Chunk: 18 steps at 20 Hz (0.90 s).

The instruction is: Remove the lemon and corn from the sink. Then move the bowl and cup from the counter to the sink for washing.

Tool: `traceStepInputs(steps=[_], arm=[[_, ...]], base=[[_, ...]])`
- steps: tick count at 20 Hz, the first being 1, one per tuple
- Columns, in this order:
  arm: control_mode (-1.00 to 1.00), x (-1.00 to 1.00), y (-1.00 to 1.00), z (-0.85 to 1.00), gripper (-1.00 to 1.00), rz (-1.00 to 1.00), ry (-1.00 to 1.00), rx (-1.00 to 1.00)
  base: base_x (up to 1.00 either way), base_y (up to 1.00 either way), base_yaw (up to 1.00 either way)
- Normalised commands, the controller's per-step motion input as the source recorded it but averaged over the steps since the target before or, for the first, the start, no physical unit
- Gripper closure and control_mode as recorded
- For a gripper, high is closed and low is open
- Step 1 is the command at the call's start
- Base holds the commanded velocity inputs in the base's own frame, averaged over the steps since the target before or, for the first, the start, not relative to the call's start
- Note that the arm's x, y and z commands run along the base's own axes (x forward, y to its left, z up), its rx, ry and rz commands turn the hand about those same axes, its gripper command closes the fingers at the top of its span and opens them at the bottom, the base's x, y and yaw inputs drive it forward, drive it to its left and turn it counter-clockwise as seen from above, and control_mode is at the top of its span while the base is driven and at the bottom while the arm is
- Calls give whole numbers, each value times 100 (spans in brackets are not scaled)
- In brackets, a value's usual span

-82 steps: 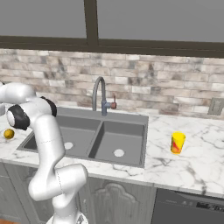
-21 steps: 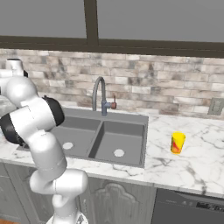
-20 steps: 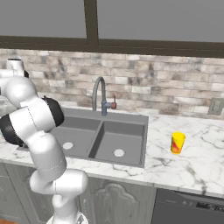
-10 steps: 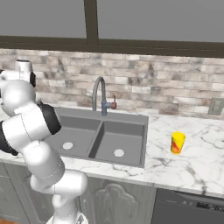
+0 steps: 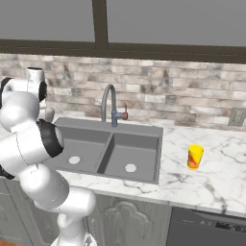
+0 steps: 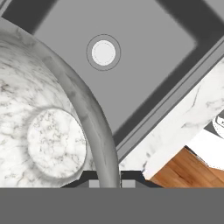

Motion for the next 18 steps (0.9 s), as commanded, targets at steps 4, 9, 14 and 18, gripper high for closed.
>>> traceStepInputs(steps=[4,9,14,18], arm=[[-100,5,-35,-4,100,0,0,0],[-100,6,-32,-6,100,0,0,0],[-100,10,-32,-9,100,0,5,0],[-100,11,-28,-14,100,0,4,0]], base=[[0,0,0],[0,0,0],[0,0,0],[0,0,0]])
